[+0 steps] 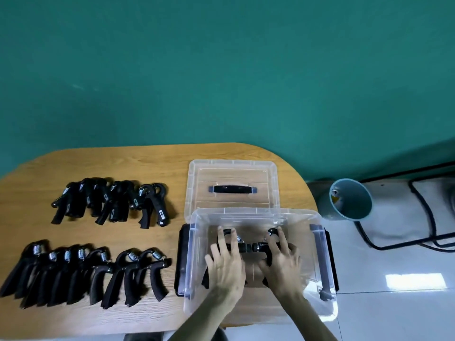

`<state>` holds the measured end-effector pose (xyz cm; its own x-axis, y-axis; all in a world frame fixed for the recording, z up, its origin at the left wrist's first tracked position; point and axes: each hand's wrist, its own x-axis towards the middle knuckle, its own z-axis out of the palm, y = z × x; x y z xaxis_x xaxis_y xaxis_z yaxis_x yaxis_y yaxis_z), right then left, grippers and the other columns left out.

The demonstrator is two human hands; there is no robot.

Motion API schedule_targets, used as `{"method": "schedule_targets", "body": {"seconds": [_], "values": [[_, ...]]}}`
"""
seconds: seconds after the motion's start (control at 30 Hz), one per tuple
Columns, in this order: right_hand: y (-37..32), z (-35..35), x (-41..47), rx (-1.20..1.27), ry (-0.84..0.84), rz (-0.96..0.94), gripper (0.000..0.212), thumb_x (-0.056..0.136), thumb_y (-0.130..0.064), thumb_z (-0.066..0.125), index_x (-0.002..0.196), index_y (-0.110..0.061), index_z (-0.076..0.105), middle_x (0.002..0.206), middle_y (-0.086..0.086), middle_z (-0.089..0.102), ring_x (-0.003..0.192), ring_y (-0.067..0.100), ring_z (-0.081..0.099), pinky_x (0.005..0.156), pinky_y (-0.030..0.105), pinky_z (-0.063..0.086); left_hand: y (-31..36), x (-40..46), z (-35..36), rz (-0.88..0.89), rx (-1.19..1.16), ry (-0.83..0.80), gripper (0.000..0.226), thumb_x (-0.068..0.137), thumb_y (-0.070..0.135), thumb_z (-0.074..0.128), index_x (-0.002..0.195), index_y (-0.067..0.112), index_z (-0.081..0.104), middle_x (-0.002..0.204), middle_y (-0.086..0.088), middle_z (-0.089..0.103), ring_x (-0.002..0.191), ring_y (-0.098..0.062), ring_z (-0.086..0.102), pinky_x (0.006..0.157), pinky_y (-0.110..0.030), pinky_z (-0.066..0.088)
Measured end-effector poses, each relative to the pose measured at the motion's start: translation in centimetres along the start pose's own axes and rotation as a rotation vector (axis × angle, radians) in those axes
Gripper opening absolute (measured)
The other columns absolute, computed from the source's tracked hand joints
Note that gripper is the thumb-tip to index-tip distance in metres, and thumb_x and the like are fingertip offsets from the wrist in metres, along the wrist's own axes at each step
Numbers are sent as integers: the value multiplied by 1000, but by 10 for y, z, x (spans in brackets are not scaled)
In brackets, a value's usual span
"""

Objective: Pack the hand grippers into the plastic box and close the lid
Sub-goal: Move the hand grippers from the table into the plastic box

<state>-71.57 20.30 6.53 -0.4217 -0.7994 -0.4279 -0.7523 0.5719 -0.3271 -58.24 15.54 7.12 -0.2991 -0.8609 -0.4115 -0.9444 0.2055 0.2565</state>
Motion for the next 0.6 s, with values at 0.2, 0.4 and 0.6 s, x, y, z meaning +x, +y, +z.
{"method": "schedule_targets", "body": {"seconds": [0.2, 0.4, 0.6], "values": [[17, 38, 31, -34, -114, 9, 74, 91, -28, 60, 155, -36, 25, 168, -1, 1, 132, 43, 35, 106, 53, 33, -14, 33, 43, -66, 59, -62, 77, 100, 24, 44, 159, 19, -6, 166, -19, 1, 126, -29, 41, 100, -43, 39], [27, 60, 45, -37, -109, -47, 82, 87, -14, 64, 155, -34, 23, 165, 4, -4, 131, 44, 33, 106, 61, 34, -23, 49, 87, -45, 81, -42, 93, 76, 16, 73, 157, 18, 26, 157, -21, 34, 103, -29, 55, 79, -47, 52], [27, 72, 48, -150, -52, -62, 85, 80, 2, 63, 149, -32, 26, 159, 6, -3, 118, 38, 36, 92, 54, 49, -20, 49, 91, -78, 124, -52, 126, 79, 8, 75, 152, 21, -26, 165, -23, -7, 124, -31, 40, 101, -50, 44]]}}
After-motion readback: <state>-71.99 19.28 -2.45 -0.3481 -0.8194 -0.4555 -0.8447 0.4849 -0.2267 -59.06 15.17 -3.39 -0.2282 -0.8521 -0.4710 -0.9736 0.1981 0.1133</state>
